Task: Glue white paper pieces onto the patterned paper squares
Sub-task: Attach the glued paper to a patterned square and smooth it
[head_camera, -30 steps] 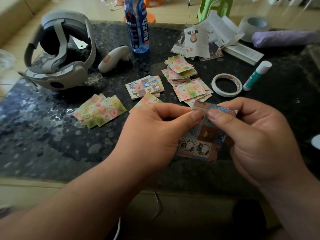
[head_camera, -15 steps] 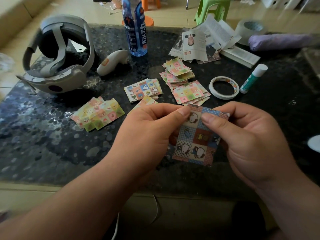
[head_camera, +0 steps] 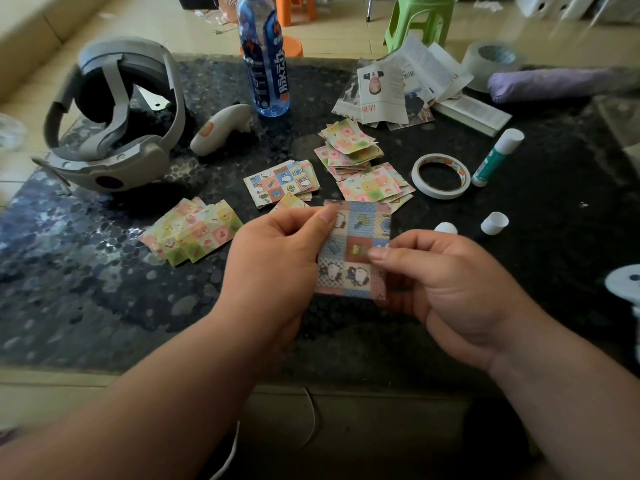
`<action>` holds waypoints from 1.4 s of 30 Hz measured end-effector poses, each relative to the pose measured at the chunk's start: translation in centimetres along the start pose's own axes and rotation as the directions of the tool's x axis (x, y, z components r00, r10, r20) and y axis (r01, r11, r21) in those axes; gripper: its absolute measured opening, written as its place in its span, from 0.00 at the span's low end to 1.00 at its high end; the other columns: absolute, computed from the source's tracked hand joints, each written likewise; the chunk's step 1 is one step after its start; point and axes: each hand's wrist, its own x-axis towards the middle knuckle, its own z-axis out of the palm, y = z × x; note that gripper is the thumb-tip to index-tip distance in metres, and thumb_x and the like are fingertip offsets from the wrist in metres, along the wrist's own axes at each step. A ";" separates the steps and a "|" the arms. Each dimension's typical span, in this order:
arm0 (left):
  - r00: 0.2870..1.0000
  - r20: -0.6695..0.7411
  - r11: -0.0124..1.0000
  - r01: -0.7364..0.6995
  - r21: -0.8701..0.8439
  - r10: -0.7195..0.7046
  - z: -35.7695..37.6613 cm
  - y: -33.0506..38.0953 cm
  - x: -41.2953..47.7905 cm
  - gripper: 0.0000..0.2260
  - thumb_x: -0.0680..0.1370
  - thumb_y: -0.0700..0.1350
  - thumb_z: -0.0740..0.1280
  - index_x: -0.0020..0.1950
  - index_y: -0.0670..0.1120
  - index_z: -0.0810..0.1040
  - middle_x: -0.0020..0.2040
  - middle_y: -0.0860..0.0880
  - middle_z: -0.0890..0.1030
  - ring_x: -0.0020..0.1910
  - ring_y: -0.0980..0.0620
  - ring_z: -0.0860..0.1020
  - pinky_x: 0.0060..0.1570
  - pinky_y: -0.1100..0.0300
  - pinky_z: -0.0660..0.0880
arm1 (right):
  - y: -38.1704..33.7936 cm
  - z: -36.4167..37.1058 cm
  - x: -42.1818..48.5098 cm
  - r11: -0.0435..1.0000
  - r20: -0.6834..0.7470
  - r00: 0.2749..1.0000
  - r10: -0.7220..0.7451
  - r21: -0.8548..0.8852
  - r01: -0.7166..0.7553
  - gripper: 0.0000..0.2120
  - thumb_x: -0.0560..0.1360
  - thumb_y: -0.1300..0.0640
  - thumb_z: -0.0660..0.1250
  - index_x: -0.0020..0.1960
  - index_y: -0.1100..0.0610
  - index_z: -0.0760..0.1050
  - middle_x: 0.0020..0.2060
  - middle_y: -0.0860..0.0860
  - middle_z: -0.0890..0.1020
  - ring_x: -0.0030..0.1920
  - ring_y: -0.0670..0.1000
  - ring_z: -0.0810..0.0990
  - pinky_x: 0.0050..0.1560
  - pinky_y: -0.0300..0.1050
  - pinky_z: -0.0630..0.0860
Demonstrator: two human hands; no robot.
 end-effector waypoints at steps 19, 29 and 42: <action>0.940 0.173 0.956 0.282 0.085 -0.293 -1.8 -1.9 0.2 0.12 0.77 0.38 0.72 0.59 0.36 0.79 0.44 0.38 0.86 0.39 0.45 0.86 0.37 0.57 0.84 | 1.4 0.8 1.4 0.966 -0.196 0.974 -0.115 -0.249 0.064 0.23 0.72 0.64 0.77 0.60 0.52 0.71 0.41 0.55 0.87 0.37 0.51 0.86 0.39 0.43 0.80; 0.856 0.500 -0.018 -0.502 0.865 0.133 -3.2 -6.3 -3.2 0.23 0.79 0.60 0.65 0.72 0.52 0.70 0.73 0.52 0.68 0.72 0.51 0.64 0.71 0.55 0.63 | 4.8 -0.5 1.3 0.700 -0.173 0.977 -0.122 -0.714 -0.039 0.20 0.72 0.57 0.79 0.54 0.48 0.70 0.36 0.50 0.86 0.33 0.47 0.85 0.40 0.44 0.82; 0.804 0.584 -0.214 -0.594 0.776 -0.116 -2.4 -8.7 -4.4 0.42 0.80 0.72 0.45 0.83 0.44 0.41 0.83 0.46 0.41 0.81 0.49 0.36 0.79 0.47 0.37 | 5.2 -0.3 0.8 0.439 -0.128 0.968 -0.216 -0.898 -0.021 0.10 0.75 0.52 0.74 0.44 0.49 0.72 0.37 0.46 0.79 0.38 0.46 0.78 0.38 0.42 0.76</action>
